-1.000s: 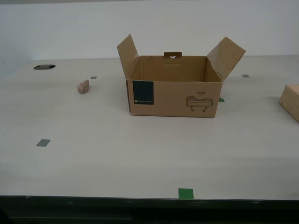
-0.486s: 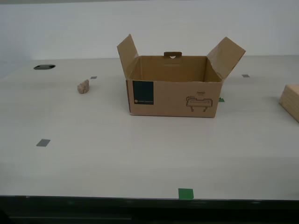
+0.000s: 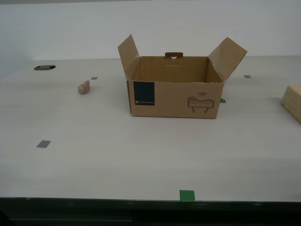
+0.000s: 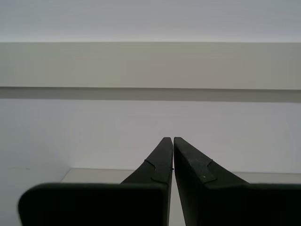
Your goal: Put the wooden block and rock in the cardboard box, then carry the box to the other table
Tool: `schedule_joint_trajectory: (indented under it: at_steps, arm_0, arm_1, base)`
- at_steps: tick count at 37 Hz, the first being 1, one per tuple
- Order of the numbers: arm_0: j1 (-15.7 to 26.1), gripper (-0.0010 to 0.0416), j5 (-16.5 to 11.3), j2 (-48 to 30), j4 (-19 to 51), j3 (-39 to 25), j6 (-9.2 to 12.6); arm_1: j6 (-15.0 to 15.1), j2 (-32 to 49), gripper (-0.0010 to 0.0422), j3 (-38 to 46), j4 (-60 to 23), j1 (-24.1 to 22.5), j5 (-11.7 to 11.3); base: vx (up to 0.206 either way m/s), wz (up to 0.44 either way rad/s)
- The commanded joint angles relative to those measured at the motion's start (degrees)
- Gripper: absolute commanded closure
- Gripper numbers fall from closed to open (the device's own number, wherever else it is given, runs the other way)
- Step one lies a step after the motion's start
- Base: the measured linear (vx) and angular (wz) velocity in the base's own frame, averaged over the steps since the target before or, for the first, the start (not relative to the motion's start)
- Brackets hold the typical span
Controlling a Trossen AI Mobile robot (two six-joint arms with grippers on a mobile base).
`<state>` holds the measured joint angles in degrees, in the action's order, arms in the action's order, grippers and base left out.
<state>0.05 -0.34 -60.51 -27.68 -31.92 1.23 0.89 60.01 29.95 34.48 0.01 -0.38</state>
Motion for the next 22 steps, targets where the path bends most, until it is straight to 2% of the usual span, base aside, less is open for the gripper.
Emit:
schedule_joint_trajectory:
  at_steps: [1, 22]
  arm_0:
    - [0.0, 0.0405, 0.0, 0.0, -0.2, 0.0, 0.1]
    - [0.0, 0.0406, 0.0, 0.0, -0.2, 0.0, 0.1]
  arm_1:
    - [0.2, 0.0, 0.0412, 0.0, 0.3, 0.0, 0.0]
    - [0.2, 0.0, 0.0412, 0.0, 0.3, 0.0, 0.0]
  base:
    - [0.000, 0.000]
    - [0.000, 0.000]
